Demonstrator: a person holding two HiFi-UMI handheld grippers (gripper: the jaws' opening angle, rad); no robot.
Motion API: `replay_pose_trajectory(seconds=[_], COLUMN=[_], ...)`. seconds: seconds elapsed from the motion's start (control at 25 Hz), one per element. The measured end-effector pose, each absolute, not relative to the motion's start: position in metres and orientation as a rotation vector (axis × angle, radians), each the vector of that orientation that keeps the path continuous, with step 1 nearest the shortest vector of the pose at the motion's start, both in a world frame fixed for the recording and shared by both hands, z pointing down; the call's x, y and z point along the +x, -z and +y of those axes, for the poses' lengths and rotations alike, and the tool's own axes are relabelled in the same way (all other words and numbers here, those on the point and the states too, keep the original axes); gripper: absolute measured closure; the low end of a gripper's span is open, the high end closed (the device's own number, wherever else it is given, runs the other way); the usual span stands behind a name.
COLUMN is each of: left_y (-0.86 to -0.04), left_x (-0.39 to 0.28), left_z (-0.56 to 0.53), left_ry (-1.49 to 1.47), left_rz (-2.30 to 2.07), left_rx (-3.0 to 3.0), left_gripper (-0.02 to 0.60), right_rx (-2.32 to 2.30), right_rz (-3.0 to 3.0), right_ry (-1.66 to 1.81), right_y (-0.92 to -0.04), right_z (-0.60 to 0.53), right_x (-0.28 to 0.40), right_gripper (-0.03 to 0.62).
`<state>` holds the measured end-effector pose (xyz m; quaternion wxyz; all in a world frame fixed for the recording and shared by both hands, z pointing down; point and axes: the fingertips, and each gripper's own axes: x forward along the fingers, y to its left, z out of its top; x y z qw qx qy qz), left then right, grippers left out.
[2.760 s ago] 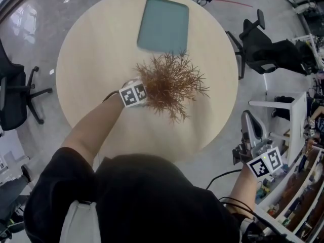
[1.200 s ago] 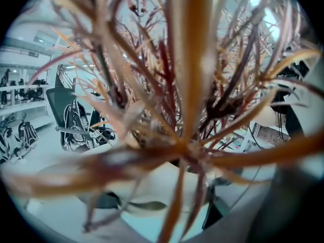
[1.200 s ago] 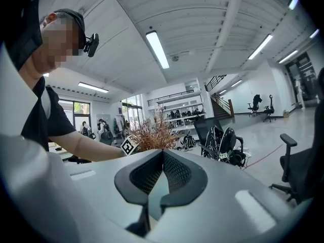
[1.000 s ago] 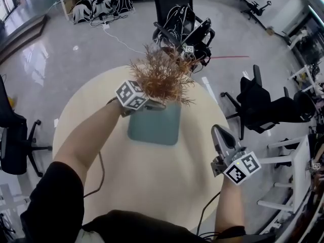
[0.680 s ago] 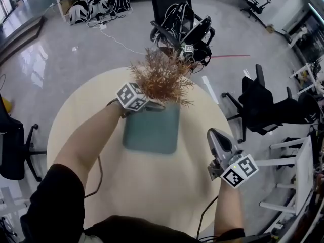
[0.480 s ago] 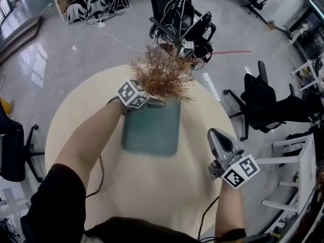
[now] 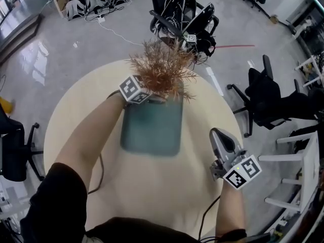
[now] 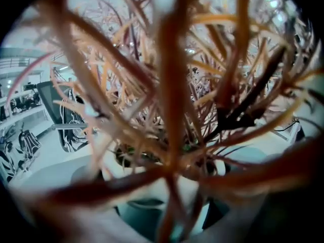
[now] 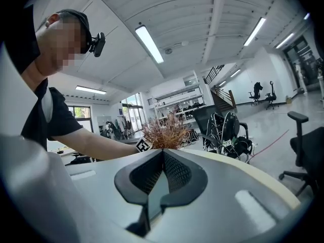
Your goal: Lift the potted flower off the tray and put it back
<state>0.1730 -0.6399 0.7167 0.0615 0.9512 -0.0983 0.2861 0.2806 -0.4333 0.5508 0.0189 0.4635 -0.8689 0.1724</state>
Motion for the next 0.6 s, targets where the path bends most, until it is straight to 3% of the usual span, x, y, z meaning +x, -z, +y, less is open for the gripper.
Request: replay_pose_trajectory(seconds=[0.6], left_y=[-0.705], left_x=[0.138], left_z=[-0.633], left_ry=[-0.796], left_rz=[-0.384], left_rx=[2.829], left_gripper=[0.037], right_rx=[1.423], right_rz=[-2.692], right_ry=[-0.519], right_y=[-0.54], right_z=[-0.432], right_x=[0.272], right_gripper=[0.577])
